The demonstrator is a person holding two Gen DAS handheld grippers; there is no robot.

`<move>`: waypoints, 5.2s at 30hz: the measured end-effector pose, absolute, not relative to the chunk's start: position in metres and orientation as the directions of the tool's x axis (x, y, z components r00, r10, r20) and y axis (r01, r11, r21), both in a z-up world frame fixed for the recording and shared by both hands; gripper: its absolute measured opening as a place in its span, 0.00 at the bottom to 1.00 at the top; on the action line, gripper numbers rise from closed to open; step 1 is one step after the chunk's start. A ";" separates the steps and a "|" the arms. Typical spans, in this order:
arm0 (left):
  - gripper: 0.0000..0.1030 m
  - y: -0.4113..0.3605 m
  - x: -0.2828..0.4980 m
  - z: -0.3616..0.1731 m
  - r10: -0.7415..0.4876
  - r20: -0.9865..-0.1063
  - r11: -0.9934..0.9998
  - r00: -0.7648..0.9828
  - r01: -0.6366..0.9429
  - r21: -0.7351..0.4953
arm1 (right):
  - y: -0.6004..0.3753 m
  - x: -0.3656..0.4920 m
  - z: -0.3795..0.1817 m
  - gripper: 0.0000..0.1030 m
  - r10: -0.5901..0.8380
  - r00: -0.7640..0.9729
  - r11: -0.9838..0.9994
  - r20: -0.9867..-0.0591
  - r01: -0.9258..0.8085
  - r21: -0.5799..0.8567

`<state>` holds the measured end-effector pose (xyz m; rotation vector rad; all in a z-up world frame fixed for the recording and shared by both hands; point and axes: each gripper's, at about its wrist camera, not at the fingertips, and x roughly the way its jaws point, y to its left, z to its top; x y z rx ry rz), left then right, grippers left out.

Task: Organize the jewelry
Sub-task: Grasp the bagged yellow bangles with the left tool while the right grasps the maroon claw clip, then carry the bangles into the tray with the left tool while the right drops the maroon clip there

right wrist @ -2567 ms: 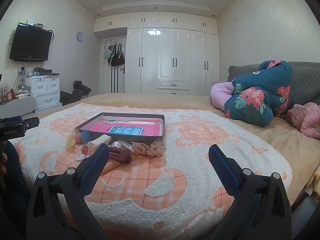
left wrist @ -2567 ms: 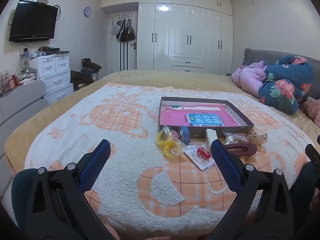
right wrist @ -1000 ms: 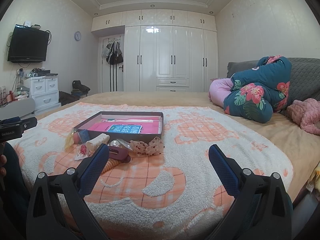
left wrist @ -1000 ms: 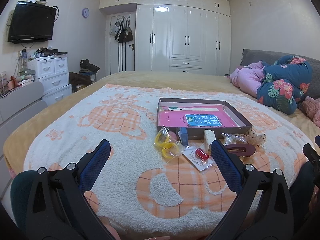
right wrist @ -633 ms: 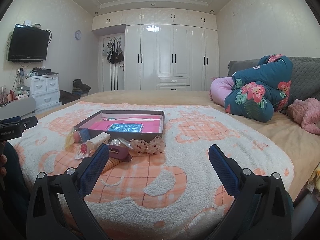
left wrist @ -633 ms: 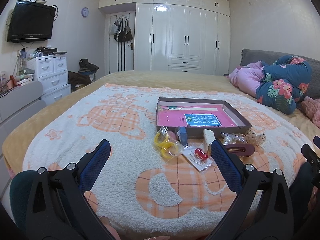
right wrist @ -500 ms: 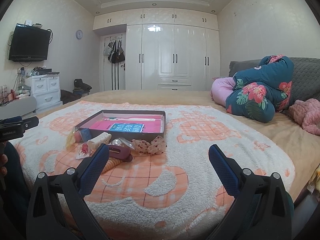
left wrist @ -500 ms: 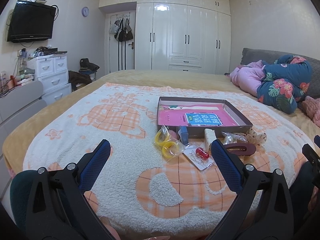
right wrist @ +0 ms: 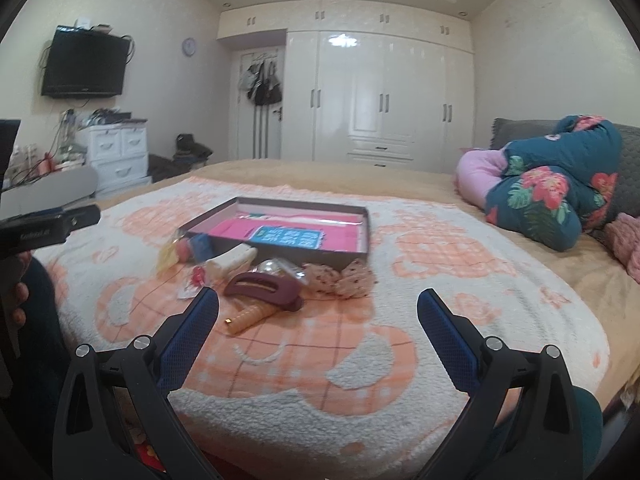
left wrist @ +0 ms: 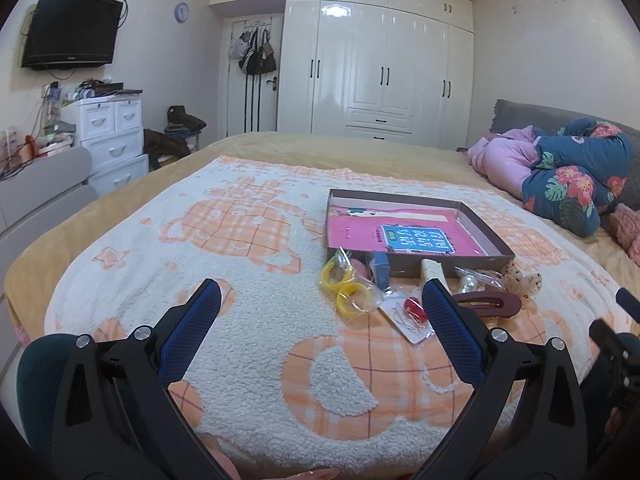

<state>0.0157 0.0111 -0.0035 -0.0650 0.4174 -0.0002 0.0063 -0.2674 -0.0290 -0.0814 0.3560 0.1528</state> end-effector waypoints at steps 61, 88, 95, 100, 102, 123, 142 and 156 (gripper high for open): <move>0.67 0.022 0.172 -0.075 -0.263 -0.715 0.933 0.648 -0.018 -0.361 | -0.211 0.153 -0.080 0.51 0.257 0.747 0.898 -0.613 -0.419 -0.135; 0.37 0.000 0.126 -0.030 -0.295 -0.621 0.947 0.727 0.138 -0.289 | -0.264 0.115 -0.065 0.12 0.344 0.699 0.912 -0.627 -0.408 0.046; 0.37 -0.016 0.137 -0.013 -0.320 -0.588 0.941 0.742 0.178 -0.288 | -0.270 0.107 -0.046 0.12 0.390 0.723 0.902 -0.570 -0.426 0.077; 0.37 -0.032 0.153 -0.007 -0.337 -0.574 0.937 0.746 0.208 -0.281 | -0.276 0.112 -0.024 0.12 0.390 0.757 0.907 -0.525 -0.414 0.076; 0.37 -0.037 0.161 -0.006 -0.341 -0.572 0.936 0.746 0.215 -0.278 | -0.281 0.120 -0.016 0.12 0.378 0.771 0.914 -0.512 -0.400 0.071; 0.37 -0.048 0.245 -0.017 -0.285 -0.591 0.958 0.755 0.209 -0.195 | -0.289 0.214 -0.010 0.12 0.248 0.815 0.959 -0.525 -0.283 0.013; 0.38 -0.040 0.272 -0.046 -0.252 -0.662 0.968 0.706 0.191 -0.165 | -0.275 0.289 -0.045 0.12 0.149 0.755 0.979 -0.639 -0.204 -0.011; 0.46 -0.040 0.269 -0.049 -0.242 -0.664 0.970 0.707 0.187 -0.155 | -0.285 0.287 -0.063 0.12 0.131 0.724 0.983 -0.677 -0.181 -0.003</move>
